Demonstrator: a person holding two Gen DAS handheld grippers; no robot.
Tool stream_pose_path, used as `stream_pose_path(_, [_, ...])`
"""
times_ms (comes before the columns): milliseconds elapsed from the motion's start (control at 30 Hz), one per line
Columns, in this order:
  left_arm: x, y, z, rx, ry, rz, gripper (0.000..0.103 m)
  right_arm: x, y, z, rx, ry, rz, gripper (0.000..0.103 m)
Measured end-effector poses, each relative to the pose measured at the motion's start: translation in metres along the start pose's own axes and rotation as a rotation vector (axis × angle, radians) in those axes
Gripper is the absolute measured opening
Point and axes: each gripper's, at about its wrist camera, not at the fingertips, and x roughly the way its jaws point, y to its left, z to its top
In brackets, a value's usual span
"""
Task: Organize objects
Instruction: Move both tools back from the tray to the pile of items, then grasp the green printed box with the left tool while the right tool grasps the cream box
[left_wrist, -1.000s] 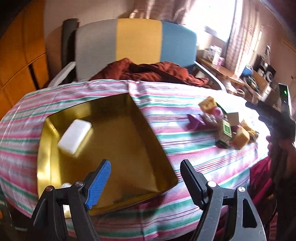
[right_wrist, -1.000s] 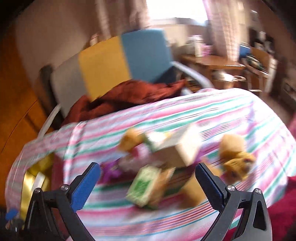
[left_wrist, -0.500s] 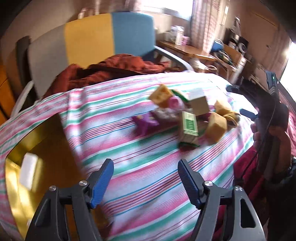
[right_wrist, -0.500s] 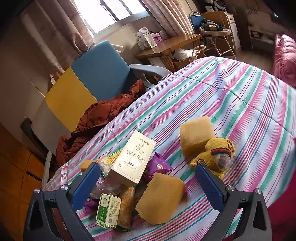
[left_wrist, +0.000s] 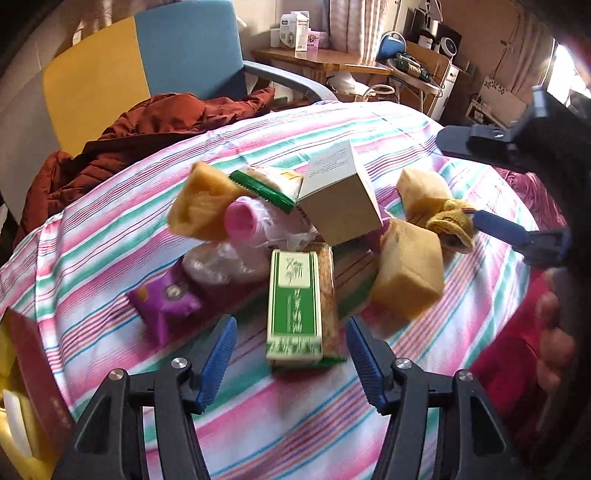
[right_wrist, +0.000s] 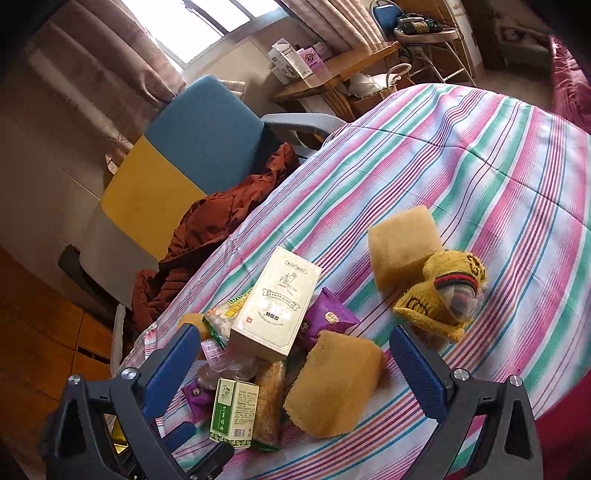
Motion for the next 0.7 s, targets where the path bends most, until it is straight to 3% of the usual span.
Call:
stream_pose_path(67, [0.013, 0.000, 0.005, 0.004, 0.020, 0.000, 0.056, 0.002, 0.001, -0.001, -0.002, 0.006, 0.000, 0.103])
stream_pose_path(100, [0.020, 0.002, 0.005, -0.004, 0.037, -0.011, 0.036, 0.003, 0.001, -0.001, -0.005, 0.010, 0.000, 0.103])
stream_pose_path(133, [0.023, 0.004, 0.003, -0.017, 0.048, -0.031, 0.030, 0.004, 0.002, -0.001, -0.008, 0.013, 0.000, 0.103])
stream_pose_path(467, [-0.015, 0.028, -0.052, -0.092, 0.004, -0.088, 0.030, 0.012, 0.013, -0.005, -0.067, 0.044, 0.014, 0.103])
stream_pose_path(700, [-0.043, 0.047, -0.082, -0.137, -0.014, -0.106, 0.030, 0.042, 0.029, 0.018, -0.125, 0.098, -0.014, 0.103])
